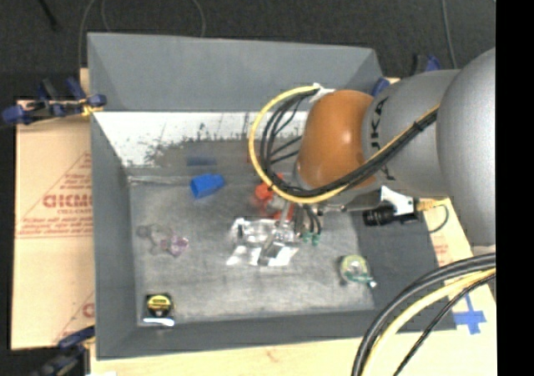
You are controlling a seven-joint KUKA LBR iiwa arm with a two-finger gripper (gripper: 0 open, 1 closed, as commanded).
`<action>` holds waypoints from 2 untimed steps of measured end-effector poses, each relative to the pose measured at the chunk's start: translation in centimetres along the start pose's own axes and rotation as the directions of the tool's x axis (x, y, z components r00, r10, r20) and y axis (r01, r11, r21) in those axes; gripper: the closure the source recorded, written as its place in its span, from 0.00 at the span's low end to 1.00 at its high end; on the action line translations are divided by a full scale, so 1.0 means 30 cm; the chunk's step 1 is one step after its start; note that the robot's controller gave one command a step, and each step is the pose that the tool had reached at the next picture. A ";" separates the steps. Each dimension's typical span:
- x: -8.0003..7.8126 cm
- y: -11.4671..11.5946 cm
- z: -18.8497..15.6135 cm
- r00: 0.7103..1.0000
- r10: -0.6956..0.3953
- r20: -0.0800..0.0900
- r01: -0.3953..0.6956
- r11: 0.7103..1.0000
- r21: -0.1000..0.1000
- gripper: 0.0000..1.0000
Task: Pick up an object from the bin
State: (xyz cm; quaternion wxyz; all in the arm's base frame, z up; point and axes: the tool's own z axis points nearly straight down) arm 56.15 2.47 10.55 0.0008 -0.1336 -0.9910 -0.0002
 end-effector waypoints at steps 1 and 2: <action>-0.003 0.003 -0.006 1.000 0.000 0.003 0.000 1.000 -0.002 1.00; -0.002 0.003 -0.006 1.000 0.001 0.003 -0.001 1.000 -0.002 0.00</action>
Offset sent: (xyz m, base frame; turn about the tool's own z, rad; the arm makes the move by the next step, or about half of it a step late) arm 0.0000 0.0000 0.0000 0.0000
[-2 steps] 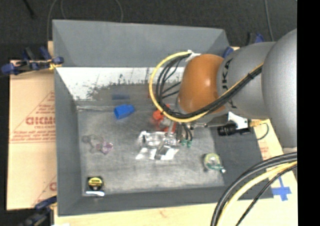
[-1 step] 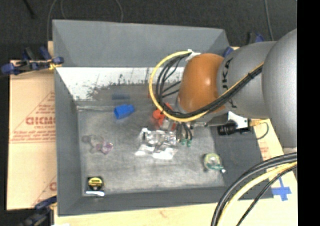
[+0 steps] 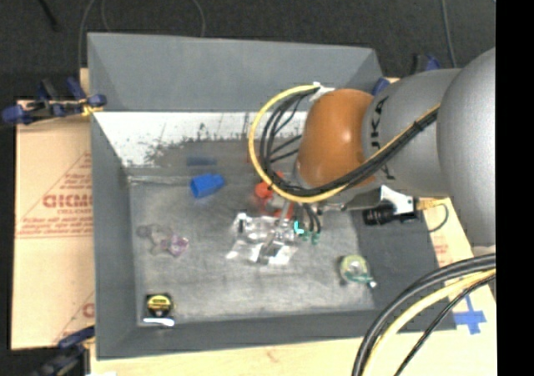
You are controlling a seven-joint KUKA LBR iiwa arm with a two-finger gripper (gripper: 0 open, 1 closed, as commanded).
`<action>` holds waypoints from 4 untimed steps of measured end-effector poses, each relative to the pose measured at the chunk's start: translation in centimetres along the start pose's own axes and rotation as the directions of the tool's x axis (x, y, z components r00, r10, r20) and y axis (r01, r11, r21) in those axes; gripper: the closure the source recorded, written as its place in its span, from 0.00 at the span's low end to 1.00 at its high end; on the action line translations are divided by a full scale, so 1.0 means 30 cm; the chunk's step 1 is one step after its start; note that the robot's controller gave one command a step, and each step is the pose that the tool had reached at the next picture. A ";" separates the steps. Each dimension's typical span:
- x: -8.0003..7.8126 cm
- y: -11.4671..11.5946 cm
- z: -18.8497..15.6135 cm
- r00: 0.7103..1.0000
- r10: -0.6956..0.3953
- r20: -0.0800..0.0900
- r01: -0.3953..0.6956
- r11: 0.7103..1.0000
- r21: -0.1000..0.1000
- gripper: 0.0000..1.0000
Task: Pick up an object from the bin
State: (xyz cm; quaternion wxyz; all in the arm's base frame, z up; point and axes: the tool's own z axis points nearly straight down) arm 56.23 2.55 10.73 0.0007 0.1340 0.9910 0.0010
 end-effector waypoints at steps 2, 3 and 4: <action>0.024 -0.003 0.024 0.998 -0.057 0.025 0.057 0.998 -0.003 1.00; 0.023 -0.008 0.026 0.994 -0.104 0.032 0.104 0.995 -0.004 1.00; 0.021 -0.038 -0.236 0.991 -0.131 0.007 0.131 0.991 0.003 1.00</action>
Offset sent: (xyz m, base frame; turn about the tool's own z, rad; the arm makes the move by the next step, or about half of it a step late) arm 0.0000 0.0000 0.0000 0.0000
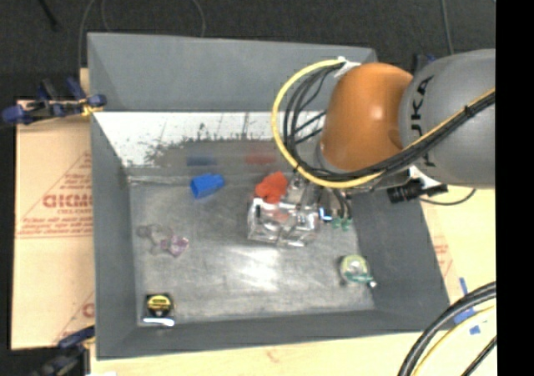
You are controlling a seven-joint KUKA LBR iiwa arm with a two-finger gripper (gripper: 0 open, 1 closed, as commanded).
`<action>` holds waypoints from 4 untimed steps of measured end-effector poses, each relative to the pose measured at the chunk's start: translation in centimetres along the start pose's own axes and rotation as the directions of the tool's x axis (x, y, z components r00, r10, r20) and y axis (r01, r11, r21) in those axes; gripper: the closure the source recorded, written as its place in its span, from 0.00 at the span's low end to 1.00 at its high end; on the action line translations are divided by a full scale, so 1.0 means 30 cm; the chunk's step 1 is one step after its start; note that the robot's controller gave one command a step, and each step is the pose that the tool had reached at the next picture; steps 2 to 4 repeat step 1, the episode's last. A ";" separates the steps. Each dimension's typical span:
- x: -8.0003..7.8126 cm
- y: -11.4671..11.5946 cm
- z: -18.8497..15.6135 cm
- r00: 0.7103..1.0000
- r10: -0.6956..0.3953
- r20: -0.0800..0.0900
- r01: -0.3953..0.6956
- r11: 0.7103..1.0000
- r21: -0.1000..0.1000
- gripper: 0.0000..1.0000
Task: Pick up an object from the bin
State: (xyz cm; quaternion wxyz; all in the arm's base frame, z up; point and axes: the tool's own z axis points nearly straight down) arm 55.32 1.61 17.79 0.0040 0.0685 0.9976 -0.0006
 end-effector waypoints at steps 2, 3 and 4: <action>-0.044 -0.023 -0.157 1.000 -0.021 -0.001 0.021 1.000 0.001 1.00; -0.044 -0.023 -0.157 1.000 -0.021 -0.001 0.021 1.000 0.001 1.00; -0.044 -0.023 -0.157 1.000 -0.021 -0.001 0.021 1.000 0.001 1.00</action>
Offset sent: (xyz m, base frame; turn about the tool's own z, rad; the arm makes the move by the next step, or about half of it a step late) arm 0.0099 -0.0060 0.0446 -0.0246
